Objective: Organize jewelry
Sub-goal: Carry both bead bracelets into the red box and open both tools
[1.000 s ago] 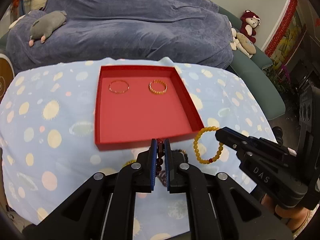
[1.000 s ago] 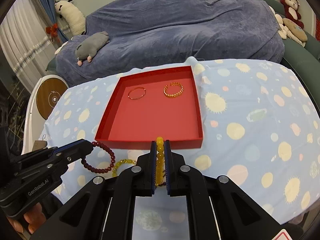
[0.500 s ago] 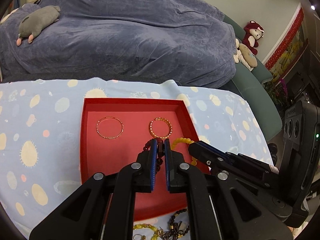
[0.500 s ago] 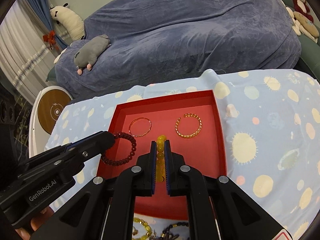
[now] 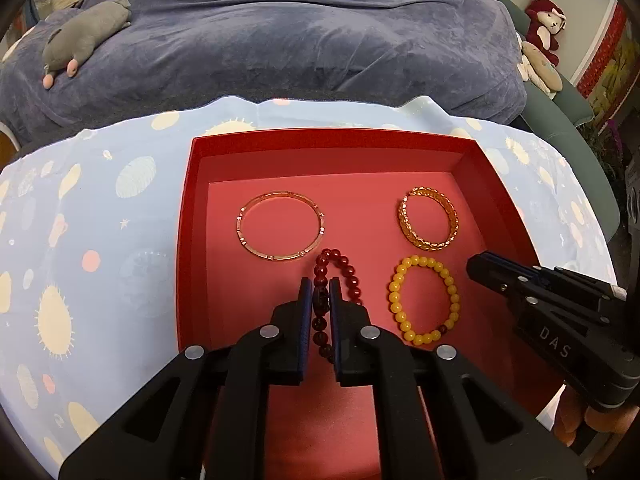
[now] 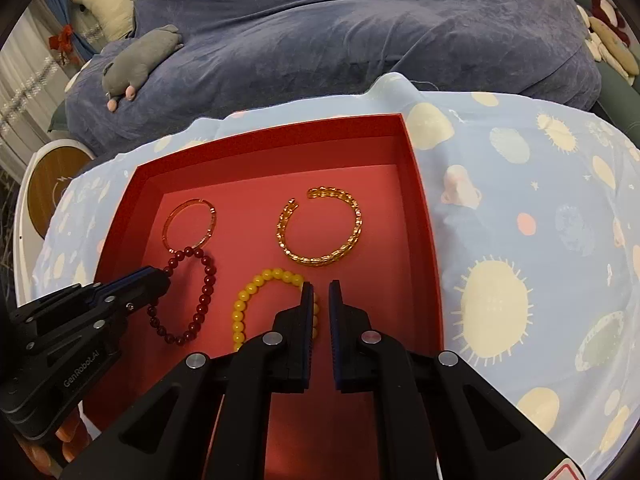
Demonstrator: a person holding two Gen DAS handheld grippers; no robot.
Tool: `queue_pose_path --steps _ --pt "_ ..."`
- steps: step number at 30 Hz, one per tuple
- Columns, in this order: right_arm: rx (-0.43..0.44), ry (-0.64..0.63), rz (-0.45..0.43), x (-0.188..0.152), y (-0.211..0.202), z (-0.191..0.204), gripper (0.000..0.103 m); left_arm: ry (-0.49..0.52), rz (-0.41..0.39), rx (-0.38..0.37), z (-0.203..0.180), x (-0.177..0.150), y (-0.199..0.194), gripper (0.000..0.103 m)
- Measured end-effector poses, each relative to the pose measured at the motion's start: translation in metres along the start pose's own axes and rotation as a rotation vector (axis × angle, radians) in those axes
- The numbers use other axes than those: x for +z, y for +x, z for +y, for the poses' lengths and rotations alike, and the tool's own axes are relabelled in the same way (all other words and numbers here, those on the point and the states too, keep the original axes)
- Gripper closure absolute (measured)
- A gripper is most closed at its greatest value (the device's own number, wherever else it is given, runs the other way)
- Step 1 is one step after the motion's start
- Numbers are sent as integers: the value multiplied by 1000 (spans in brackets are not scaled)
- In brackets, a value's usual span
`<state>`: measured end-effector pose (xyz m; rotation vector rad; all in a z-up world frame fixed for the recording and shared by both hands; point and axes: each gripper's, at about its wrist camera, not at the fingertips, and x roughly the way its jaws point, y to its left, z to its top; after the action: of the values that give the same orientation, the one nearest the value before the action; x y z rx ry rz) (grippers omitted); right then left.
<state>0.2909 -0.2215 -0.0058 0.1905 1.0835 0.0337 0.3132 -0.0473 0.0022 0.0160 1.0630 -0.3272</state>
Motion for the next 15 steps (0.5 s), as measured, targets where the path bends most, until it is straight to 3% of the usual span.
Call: queue_pose_path --steps 1,2,3,5,15 --pt "-8 -1 -7 0 -2 -1 87 -2 -10 15 1 -1 -2 83" --pt "-14 -1 -19 0 -5 -1 82 -7 -24 37 1 -1 -4 65" --pt "-18 3 -33 -1 -9 -3 78 -13 -45 54 2 -2 -8 54" --pt "-18 10 -58 -3 -21 -4 71 -19 -73 57 3 -4 -17 53" --pt "-11 24 -104 -42 -83 -9 69 -36 -119 86 1 -36 -77 53"
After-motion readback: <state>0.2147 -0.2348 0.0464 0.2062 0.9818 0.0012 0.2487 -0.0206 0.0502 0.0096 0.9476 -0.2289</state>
